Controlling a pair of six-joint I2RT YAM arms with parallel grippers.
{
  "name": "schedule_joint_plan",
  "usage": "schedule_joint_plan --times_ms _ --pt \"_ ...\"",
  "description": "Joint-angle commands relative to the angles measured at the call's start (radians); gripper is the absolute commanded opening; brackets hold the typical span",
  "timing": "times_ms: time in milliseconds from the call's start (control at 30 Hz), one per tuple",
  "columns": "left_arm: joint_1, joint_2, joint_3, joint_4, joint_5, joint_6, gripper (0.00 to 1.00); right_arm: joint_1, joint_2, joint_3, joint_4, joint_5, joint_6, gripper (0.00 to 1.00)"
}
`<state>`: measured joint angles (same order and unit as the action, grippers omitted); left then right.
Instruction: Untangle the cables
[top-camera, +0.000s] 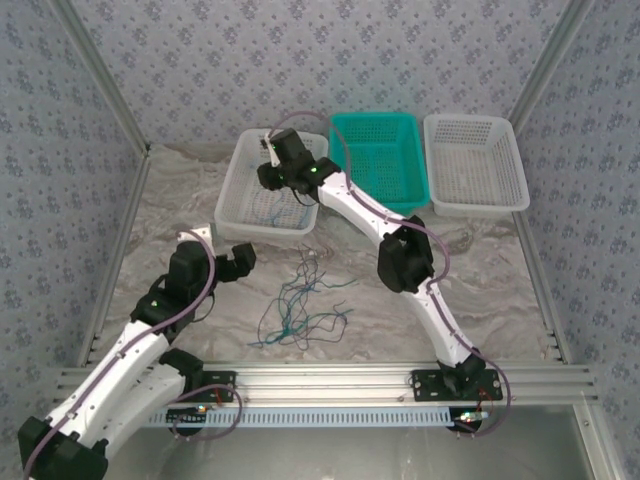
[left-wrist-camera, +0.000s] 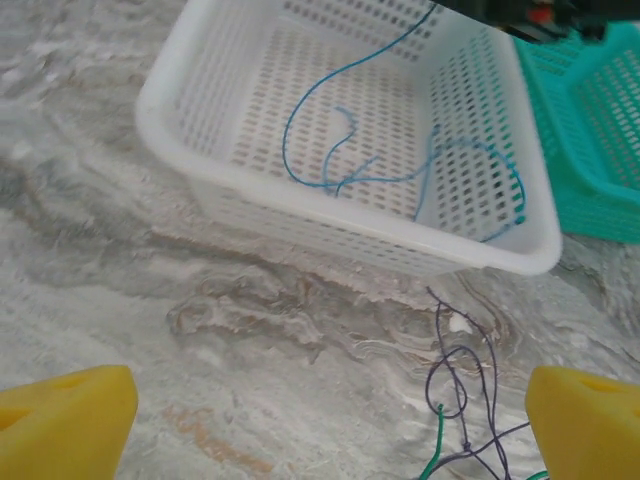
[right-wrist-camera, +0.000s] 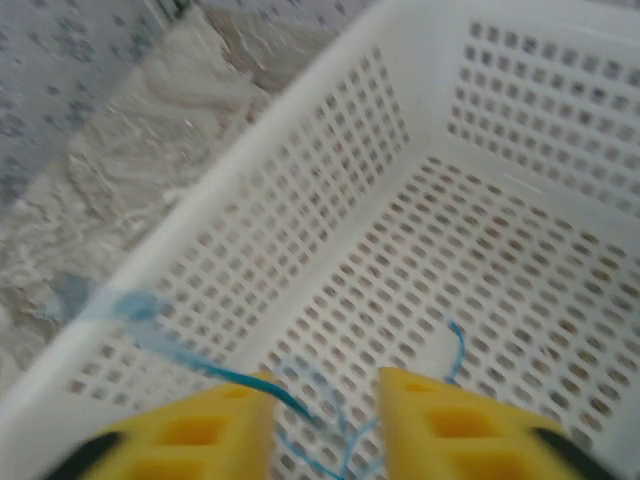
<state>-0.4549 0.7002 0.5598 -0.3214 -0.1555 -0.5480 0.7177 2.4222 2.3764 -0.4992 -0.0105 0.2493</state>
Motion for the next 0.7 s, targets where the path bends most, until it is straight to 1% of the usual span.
schedule_joint_plan --times_ms 0,33,67,100,167,233,333,367,400,500,533,600,667 --pt "0.018 -0.005 0.033 -0.082 0.047 -0.066 0.99 -0.012 -0.084 0.097 -0.084 0.075 -0.037 0.69" --pt "0.021 -0.003 0.035 -0.081 0.056 -0.074 0.98 -0.011 -0.104 0.102 -0.087 0.087 -0.044 0.75" --pt "0.022 0.002 0.038 -0.082 0.068 -0.083 0.98 -0.011 -0.135 0.103 -0.088 0.104 -0.05 0.89" --pt "0.022 0.009 0.043 -0.084 0.084 -0.088 0.97 -0.013 -0.167 0.103 -0.096 0.127 -0.05 0.94" --pt "0.022 0.028 0.054 -0.091 0.123 -0.098 0.94 -0.019 -0.227 0.098 -0.14 0.145 -0.045 0.96" --pt "0.022 0.046 0.063 -0.098 0.166 -0.115 0.92 -0.035 -0.306 0.075 -0.188 0.138 -0.026 0.95" --pt "0.018 0.08 0.069 -0.108 0.235 -0.146 0.87 -0.058 -0.484 -0.071 -0.232 0.037 -0.022 0.94" --pt "0.01 0.095 0.07 -0.106 0.257 -0.148 0.86 -0.062 -0.568 -0.169 -0.224 0.006 -0.024 0.94" --pt "-0.002 0.111 0.073 -0.109 0.269 -0.147 0.86 -0.059 -0.663 -0.301 -0.198 -0.022 -0.025 0.94" --pt "-0.066 0.168 0.084 -0.125 0.256 -0.128 0.86 -0.046 -0.955 -0.701 -0.043 -0.088 -0.009 0.94" --pt "-0.098 0.192 0.087 -0.132 0.236 -0.112 0.88 -0.042 -1.044 -0.823 0.005 -0.099 0.011 0.94" --pt "-0.155 0.233 0.083 -0.149 0.166 -0.092 0.87 -0.028 -1.239 -1.076 0.078 -0.103 0.091 0.94" --pt "-0.199 0.257 0.058 -0.138 0.122 -0.095 0.8 -0.011 -1.349 -1.246 0.087 -0.099 0.166 0.93"
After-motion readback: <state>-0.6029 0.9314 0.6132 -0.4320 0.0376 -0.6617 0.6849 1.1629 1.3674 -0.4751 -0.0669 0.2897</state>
